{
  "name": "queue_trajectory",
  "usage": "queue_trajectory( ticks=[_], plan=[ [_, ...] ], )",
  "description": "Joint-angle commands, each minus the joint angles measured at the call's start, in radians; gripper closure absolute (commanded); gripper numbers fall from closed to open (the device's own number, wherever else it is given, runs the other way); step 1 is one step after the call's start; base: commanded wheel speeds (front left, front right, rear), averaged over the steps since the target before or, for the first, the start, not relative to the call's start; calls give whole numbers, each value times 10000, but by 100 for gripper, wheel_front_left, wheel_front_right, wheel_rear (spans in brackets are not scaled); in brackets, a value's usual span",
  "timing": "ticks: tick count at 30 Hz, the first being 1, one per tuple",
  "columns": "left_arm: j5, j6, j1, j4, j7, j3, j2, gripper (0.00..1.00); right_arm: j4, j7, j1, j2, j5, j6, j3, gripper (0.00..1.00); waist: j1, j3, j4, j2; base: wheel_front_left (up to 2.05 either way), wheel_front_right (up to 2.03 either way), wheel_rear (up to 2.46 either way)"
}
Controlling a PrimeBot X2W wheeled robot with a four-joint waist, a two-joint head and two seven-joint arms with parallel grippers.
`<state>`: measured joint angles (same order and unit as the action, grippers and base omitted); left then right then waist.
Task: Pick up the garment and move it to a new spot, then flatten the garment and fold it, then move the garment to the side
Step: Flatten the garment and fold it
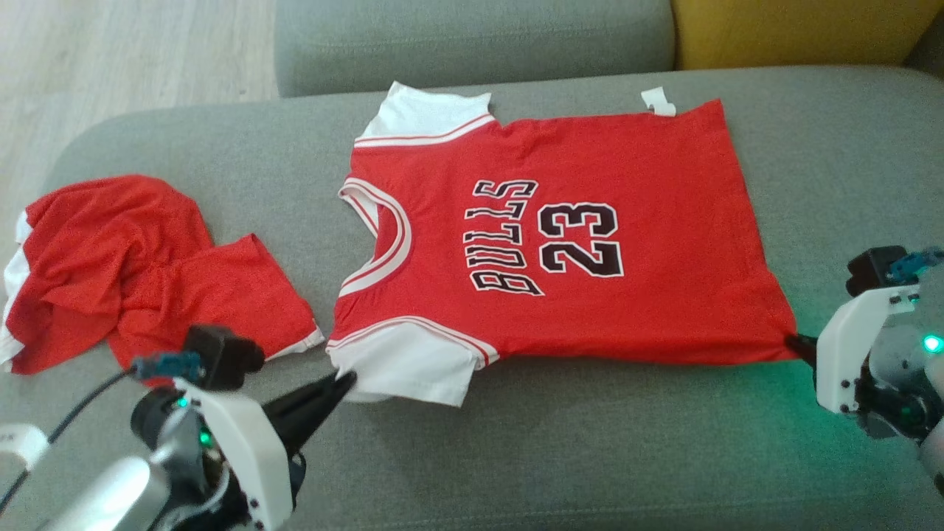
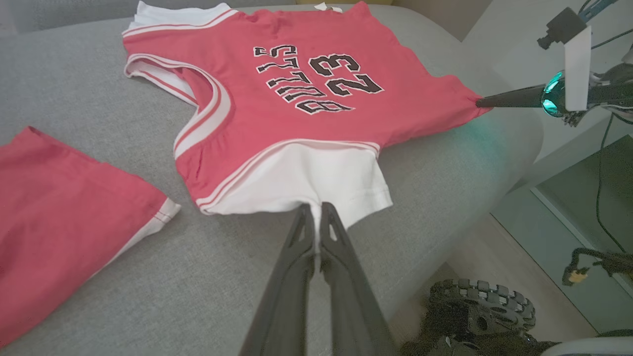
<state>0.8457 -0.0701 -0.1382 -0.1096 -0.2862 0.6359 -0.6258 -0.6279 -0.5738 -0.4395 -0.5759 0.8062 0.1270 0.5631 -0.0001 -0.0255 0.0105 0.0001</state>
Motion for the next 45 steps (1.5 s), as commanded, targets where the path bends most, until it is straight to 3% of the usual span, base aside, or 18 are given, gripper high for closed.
queue_trajectory(
  ticks=[1, 24, 36, 37, 38, 39, 40, 45],
  plan=[
    [-89, 3, -846, -328, 9, -571, -335, 100, 305, -33, -203, -314, -84, 37, -113, 100, 1, -122, -6, -1, 0, 0, 0],
    [-588, -529, -4441, 2214, 339, -496, 173, 100, -342, -467, -2655, 562, -1763, 37, -1546, 100, 1, -2108, -50, -1, 0, 0, 0],
    [-830, -601, -6083, 3817, 1053, 522, 616, 100, -932, -571, -3403, 866, -2324, 37, -1444, 100, 1, -2707, -50, -1, 0, 0, 0],
    [-720, -602, -6206, 3973, 1079, 573, 693, 100, -946, -472, -3493, 883, -2414, 37, -1453, 55, 1, -2753, -40, -1, 0, 0, 0],
    [-646, -602, -6345, 4146, 1121, 601, 759, 100, -1002, -339, -3589, 910, -2510, 37, -1518, 0, 1, -2802, -27, -1, 0, 0, 0],
    [-666, -603, -6505, 4346, 1241, 588, 818, 58, -1034, -153, -3695, 961, -2626, 37, -1572, 0, 1, -2843, -15, -1, 0, 0, 0],
    [-699, -603, -6651, 4570, 1402, 552, 905, 0, -1102, 38, -3795, 1035, -2701, 37, -1678, 0, 1, -2874, -1, -1, 0, 0, 0],
    [-704, -462, -7090, 5434, 2114, 296, 1386, 0, -1327, 1179, -4154, 1417, -3006, 37, -2206, 0, 1, -2906, 74, -1, 0, 0, 0]
  ],
)
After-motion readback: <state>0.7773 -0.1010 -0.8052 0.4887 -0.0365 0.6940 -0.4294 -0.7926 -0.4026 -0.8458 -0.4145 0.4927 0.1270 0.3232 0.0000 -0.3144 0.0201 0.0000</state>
